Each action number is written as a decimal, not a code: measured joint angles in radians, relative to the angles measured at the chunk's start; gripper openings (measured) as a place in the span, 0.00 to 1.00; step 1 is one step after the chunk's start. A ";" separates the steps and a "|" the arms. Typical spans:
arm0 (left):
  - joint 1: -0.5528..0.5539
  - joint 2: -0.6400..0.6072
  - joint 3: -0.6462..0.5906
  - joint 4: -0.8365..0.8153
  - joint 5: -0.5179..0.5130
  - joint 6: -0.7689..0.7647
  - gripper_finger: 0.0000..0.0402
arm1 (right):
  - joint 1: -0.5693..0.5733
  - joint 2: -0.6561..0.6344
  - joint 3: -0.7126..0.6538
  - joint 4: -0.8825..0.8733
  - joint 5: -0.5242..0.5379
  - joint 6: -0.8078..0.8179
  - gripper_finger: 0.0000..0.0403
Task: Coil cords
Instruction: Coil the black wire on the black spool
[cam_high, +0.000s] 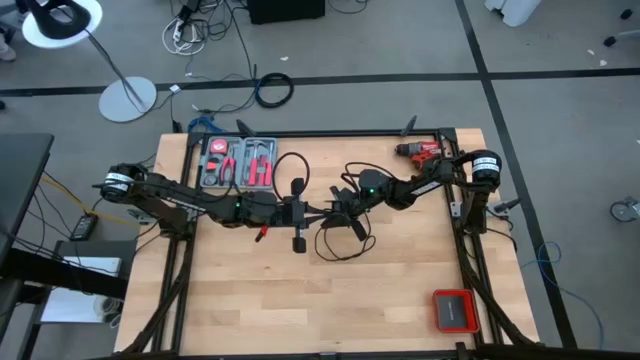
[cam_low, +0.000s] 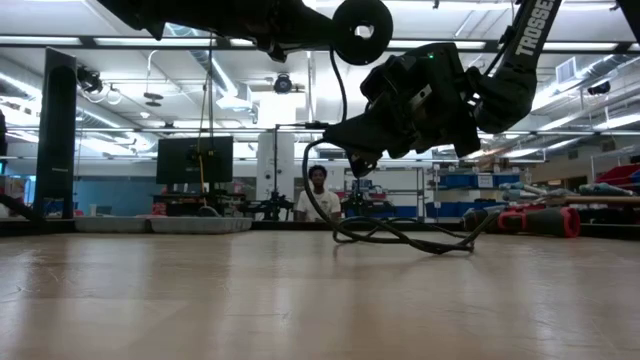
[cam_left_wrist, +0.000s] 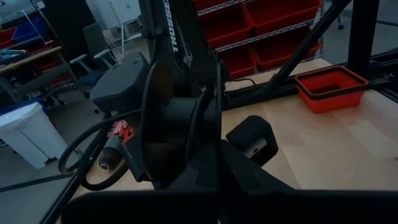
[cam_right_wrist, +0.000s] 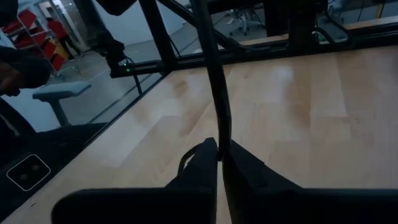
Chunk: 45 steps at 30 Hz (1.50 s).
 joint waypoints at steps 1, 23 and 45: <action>0.000 0.000 0.000 -0.002 -0.001 0.000 0.00 | 0.000 0.000 0.000 0.000 0.000 0.003 0.03; 0.008 -0.186 0.000 -0.368 -0.014 -0.176 0.00 | 0.044 -0.158 -0.079 -0.154 0.087 0.041 0.01; 0.034 -0.182 0.000 -0.449 0.115 -0.269 0.00 | 0.099 -0.309 -0.078 -0.386 0.176 0.006 0.01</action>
